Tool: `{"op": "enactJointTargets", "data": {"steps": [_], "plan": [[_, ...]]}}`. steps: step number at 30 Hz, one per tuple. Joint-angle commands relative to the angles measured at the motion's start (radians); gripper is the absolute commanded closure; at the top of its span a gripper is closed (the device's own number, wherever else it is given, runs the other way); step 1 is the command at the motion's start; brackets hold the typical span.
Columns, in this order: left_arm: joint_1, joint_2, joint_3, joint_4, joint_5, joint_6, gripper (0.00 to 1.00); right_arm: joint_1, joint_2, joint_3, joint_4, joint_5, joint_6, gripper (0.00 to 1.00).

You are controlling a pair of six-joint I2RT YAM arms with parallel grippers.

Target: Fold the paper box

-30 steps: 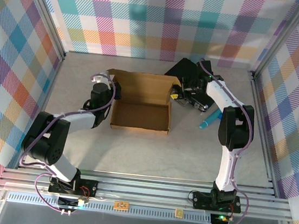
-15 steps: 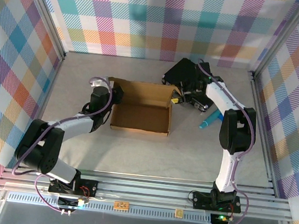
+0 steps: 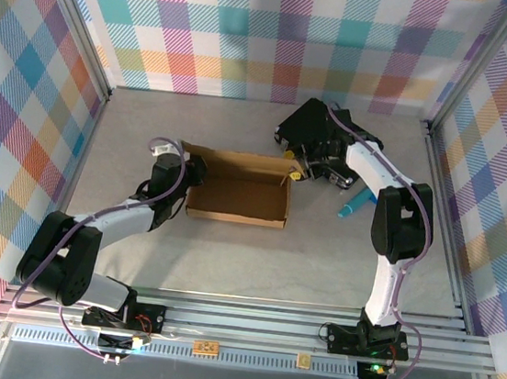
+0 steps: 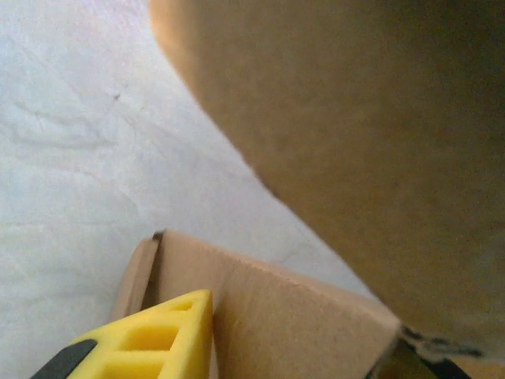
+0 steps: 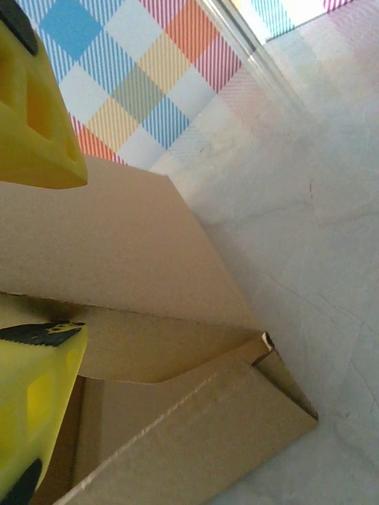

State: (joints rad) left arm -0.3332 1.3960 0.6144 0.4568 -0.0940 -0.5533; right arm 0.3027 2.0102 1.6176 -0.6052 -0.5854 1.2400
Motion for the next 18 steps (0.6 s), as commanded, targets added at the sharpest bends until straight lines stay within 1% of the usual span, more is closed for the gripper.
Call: {"op": "enactJointTargets", "data": {"steps": [1,8,11,13,18], "plan": [[-0.026,-0.022,-0.039,-0.082,0.067,-0.037,0.7,0.025,-0.048,-0.03,-0.007,-0.008,-0.074,0.52],[-0.048,-0.106,-0.068,-0.165,0.035,-0.105,0.66,0.031,-0.077,-0.077,0.012,0.029,-0.157,0.53],[-0.059,-0.171,-0.061,-0.273,0.001,-0.133,0.63,0.038,-0.079,-0.076,-0.003,0.036,-0.189,0.54],[-0.061,-0.214,-0.064,-0.337,-0.009,-0.163,0.58,0.046,-0.079,-0.076,-0.016,0.043,-0.212,0.54],[-0.066,-0.308,-0.072,-0.531,-0.008,-0.287,0.48,0.063,-0.077,-0.085,-0.03,0.064,-0.253,0.54]]}}
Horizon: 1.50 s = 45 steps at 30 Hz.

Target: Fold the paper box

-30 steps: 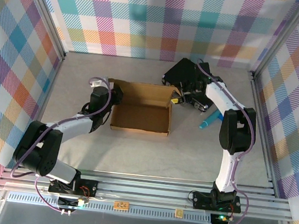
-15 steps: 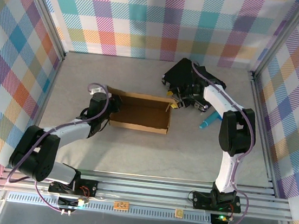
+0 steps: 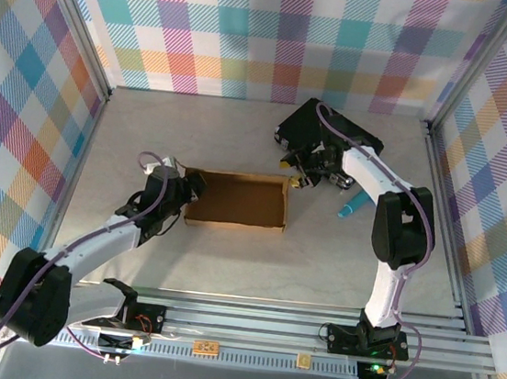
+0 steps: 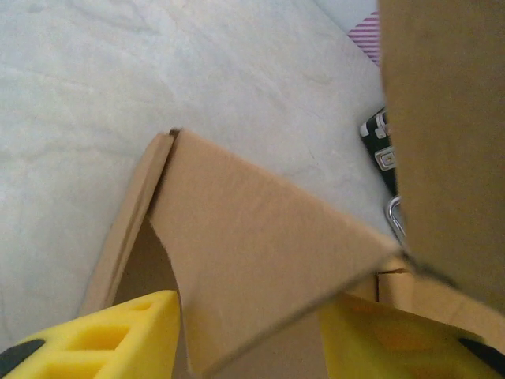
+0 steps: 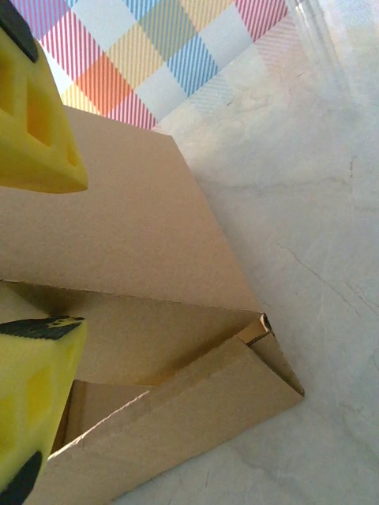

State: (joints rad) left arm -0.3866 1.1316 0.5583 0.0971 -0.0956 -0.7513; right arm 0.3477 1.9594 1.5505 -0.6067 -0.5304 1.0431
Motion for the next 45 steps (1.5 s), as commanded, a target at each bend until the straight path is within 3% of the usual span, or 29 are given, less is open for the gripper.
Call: {"op": "enactJointTargets", "data": {"steps": [1,5,14,17,23,25,27,30,33,35,39,45], "plan": [[-0.013,-0.067,-0.024,-0.191,-0.004,-0.111,0.47,0.022,-0.027,-0.021,-0.031,0.012,-0.061,0.54],[-0.015,-0.169,-0.055,-0.223,0.008,-0.175,0.39,0.03,-0.028,-0.029,-0.034,0.026,-0.076,0.55],[-0.037,-0.28,-0.018,-0.393,0.101,-0.325,0.39,0.047,-0.022,-0.038,-0.022,0.038,-0.087,0.56],[-0.058,-0.334,0.042,-0.527,0.112,-0.396,0.39,0.05,-0.025,-0.037,-0.024,0.043,-0.091,0.56],[-0.095,-0.342,0.402,-1.046,-0.003,-0.412,0.43,0.054,-0.03,-0.03,-0.044,0.064,-0.115,0.57],[-0.09,-0.311,0.527,-1.168,-0.074,-0.369,0.41,0.055,-0.031,-0.025,-0.054,0.073,-0.126,0.57],[-0.043,-0.242,0.646,-1.229,-0.089,-0.251,0.33,0.057,-0.031,-0.017,-0.066,0.079,-0.141,0.57],[0.124,-0.085,0.753,-1.22,0.065,-0.09,0.33,0.058,-0.029,-0.005,-0.081,0.087,-0.16,0.56],[0.233,0.052,0.754,-1.093,0.214,0.005,0.35,0.059,-0.028,0.003,-0.098,0.094,-0.176,0.56],[0.251,0.148,0.761,-1.018,0.257,0.091,0.37,0.06,-0.03,0.006,-0.105,0.098,-0.186,0.56],[0.253,0.338,0.796,-1.03,0.275,0.21,0.43,0.06,-0.035,0.012,-0.125,0.108,-0.21,0.56],[0.253,0.35,0.626,-0.982,0.23,0.25,0.51,0.062,-0.053,-0.009,-0.158,0.122,-0.276,0.57]]}}
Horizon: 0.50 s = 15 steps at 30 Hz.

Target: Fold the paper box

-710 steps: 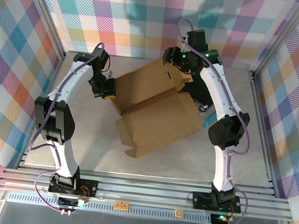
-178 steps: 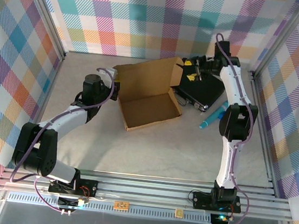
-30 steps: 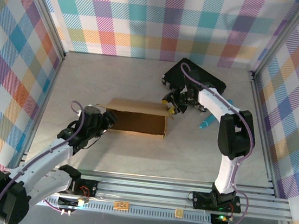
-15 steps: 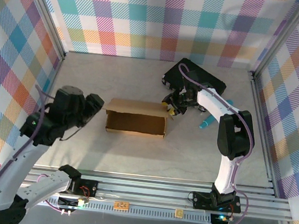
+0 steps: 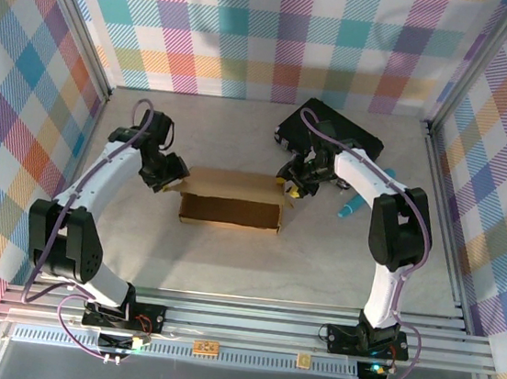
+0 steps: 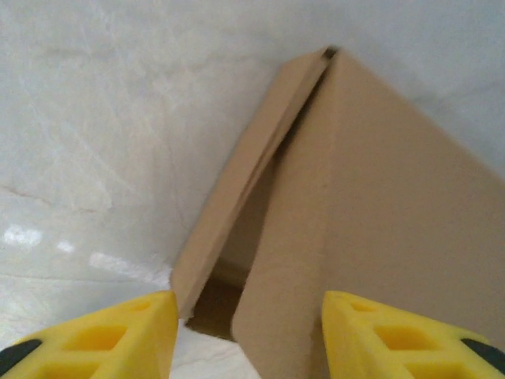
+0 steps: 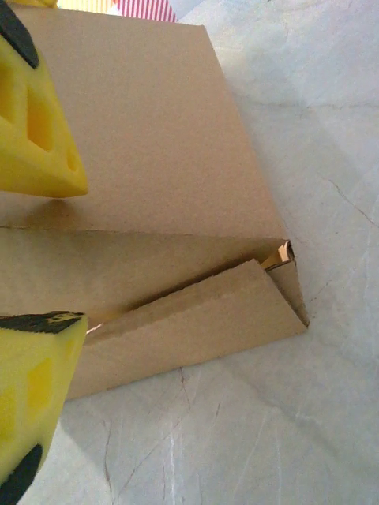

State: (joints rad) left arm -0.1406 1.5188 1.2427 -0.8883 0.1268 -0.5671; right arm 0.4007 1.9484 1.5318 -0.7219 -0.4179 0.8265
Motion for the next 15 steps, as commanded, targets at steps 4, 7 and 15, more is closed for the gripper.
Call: {"op": "enactJointTargets", "data": {"steps": [4,7,15], "plan": [[0.006,-0.068,-0.212,0.127,0.074,0.048,0.51,0.01,-0.051,-0.04,-0.036,-0.008,-0.094,0.56],[0.007,-0.067,-0.267,0.159,0.085,0.042,0.51,0.012,-0.051,-0.069,-0.035,-0.015,-0.115,0.56],[0.007,-0.031,-0.299,0.177,0.074,0.087,0.5,0.012,-0.094,-0.127,-0.025,-0.002,-0.192,0.5]]}}
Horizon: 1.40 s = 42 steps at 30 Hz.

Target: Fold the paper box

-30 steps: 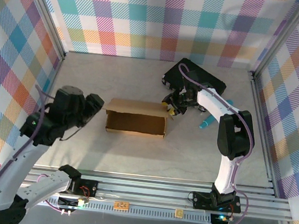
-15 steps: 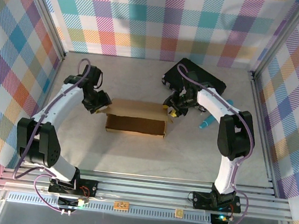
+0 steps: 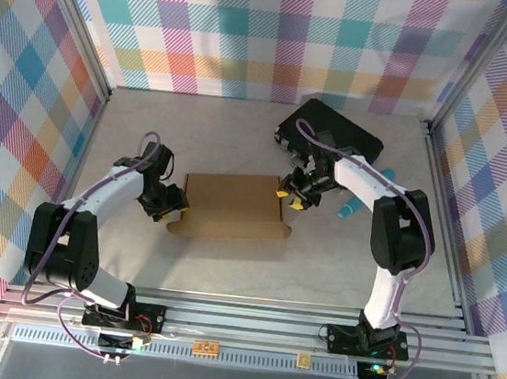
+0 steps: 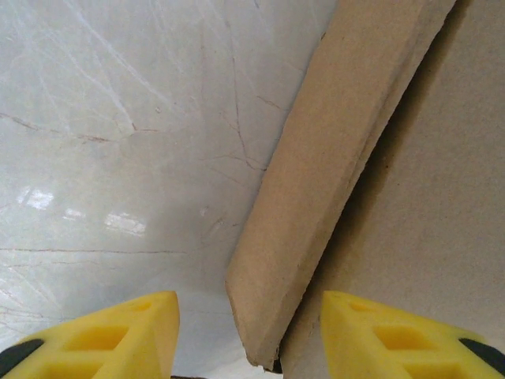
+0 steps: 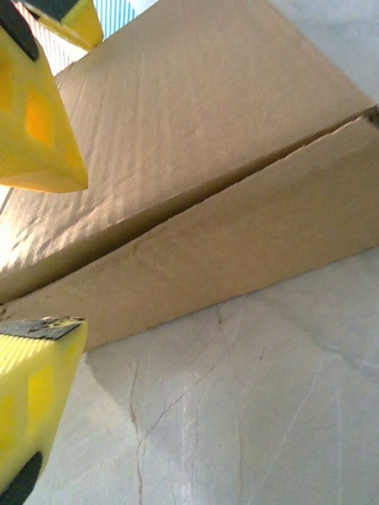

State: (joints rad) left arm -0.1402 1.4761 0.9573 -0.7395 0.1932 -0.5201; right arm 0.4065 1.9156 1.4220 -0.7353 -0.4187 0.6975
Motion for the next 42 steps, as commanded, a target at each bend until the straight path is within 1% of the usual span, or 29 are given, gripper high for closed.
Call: {"op": "enactJointTargets", "data": {"steps": [1,5,8,11,13,16,18,22,25,28,32,36,39,42], "plan": [[0.008,0.008,-0.017,0.038,0.009,0.046,0.5,0.005,-0.068,-0.031,0.001,-0.009,-0.082,0.48],[0.021,-0.02,0.001,0.076,0.04,0.078,0.47,-0.003,-0.073,-0.077,0.059,-0.063,-0.175,0.38],[0.046,-0.023,0.033,0.1,0.118,0.116,0.44,-0.02,-0.055,-0.101,0.097,-0.129,-0.222,0.34],[0.073,-0.007,0.075,0.084,0.161,0.17,0.39,-0.039,-0.026,-0.103,0.119,-0.197,-0.246,0.32],[0.094,0.015,0.088,0.08,0.192,0.195,0.39,-0.051,-0.008,-0.102,0.134,-0.231,-0.252,0.31],[0.125,0.048,0.07,0.125,0.258,0.218,0.4,-0.06,0.026,-0.083,0.121,-0.254,-0.262,0.3],[0.134,0.079,0.047,0.177,0.321,0.217,0.41,-0.063,0.042,-0.076,0.118,-0.262,-0.272,0.3],[0.136,0.117,0.007,0.274,0.406,0.191,0.45,-0.072,0.071,-0.078,0.121,-0.279,-0.281,0.29],[0.138,0.116,-0.008,0.292,0.394,0.179,0.5,-0.08,0.079,-0.098,0.153,-0.297,-0.272,0.29],[0.145,0.112,-0.033,0.325,0.42,0.178,0.51,-0.087,0.087,-0.115,0.192,-0.328,-0.261,0.28],[0.146,0.147,-0.038,0.317,0.43,0.196,0.54,-0.088,0.115,-0.113,0.205,-0.345,-0.266,0.28],[0.151,0.157,-0.057,0.33,0.42,0.196,0.61,-0.091,0.139,-0.11,0.221,-0.361,-0.272,0.27],[0.16,0.16,-0.068,0.329,0.417,0.206,0.63,-0.095,0.148,-0.104,0.22,-0.361,-0.284,0.27],[0.166,0.173,-0.074,0.314,0.411,0.224,0.7,-0.102,0.152,-0.099,0.21,-0.355,-0.298,0.26]]}}
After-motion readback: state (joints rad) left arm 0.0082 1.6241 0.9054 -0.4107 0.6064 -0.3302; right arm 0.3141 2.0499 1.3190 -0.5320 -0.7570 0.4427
